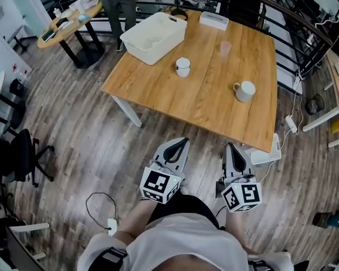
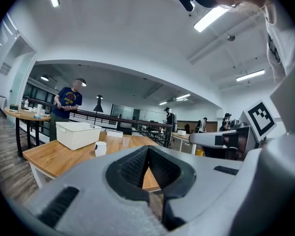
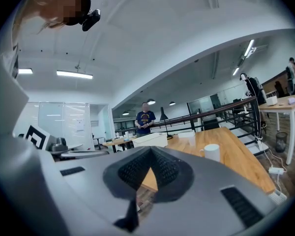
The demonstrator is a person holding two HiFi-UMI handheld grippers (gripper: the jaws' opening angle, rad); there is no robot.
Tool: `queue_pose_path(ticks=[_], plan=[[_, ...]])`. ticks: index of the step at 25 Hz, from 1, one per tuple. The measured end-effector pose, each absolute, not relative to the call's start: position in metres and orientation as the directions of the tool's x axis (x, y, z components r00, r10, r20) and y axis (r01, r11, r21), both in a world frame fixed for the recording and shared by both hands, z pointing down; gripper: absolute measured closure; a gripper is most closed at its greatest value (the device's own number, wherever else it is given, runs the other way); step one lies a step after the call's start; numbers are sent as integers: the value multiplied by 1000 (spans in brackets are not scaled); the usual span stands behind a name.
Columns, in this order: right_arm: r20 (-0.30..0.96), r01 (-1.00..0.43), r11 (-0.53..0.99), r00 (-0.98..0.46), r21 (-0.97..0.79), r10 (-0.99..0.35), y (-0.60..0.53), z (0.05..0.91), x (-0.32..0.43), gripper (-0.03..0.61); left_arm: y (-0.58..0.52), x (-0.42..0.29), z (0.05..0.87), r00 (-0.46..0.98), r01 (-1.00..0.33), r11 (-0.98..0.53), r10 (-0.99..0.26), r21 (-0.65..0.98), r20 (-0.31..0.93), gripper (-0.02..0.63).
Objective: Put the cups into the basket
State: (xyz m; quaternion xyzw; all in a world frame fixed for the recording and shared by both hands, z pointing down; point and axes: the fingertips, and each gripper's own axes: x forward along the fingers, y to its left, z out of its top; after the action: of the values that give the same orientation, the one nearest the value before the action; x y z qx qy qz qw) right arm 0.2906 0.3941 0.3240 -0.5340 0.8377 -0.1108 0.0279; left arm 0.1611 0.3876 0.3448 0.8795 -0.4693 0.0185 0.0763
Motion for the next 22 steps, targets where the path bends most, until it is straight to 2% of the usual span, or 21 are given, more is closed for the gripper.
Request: queue_pose_path(ticks=[12, 22], plan=[[93, -868, 442, -471, -227, -877, 368, 332, 272, 566, 362, 148, 353, 528, -847, -512, -840, 142, 123, 607], [105, -864, 449, -481, -228, -871, 280, 339, 237, 566, 274, 119, 359, 536, -841, -517, -835, 158, 125, 607]])
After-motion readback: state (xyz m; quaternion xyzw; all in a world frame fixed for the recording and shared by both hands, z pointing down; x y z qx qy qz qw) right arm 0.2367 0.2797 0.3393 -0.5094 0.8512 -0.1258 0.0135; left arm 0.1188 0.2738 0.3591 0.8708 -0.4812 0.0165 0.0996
